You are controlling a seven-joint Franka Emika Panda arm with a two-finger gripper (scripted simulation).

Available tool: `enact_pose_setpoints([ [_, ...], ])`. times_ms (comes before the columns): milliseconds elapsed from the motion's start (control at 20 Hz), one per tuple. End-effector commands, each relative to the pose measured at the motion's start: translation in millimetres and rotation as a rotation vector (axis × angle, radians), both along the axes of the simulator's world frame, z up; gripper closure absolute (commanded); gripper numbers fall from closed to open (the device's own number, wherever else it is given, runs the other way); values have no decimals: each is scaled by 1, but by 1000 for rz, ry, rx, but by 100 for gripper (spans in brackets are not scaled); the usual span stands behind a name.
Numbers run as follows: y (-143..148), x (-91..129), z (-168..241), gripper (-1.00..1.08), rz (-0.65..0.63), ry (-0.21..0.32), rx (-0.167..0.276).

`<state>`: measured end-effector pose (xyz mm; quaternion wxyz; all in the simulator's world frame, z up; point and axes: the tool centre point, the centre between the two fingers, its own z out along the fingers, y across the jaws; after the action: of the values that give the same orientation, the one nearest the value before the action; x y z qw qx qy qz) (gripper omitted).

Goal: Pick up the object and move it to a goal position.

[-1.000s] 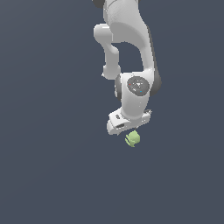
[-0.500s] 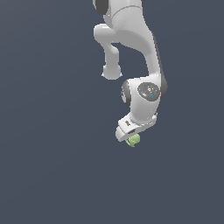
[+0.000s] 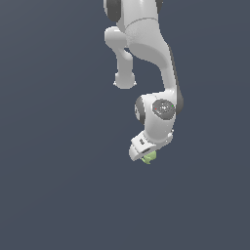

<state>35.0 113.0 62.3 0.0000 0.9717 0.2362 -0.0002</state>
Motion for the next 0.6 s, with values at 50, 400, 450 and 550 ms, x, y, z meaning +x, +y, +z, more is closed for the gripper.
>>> enact_pose_setpoints([
  [50,0,0,-17,-92,2,0,0],
  [400,0,1,-22,108,2,0,0],
  [450,0,1,-22,108,2,0,0],
  [550,0,1,-22,108,2,0,0],
])
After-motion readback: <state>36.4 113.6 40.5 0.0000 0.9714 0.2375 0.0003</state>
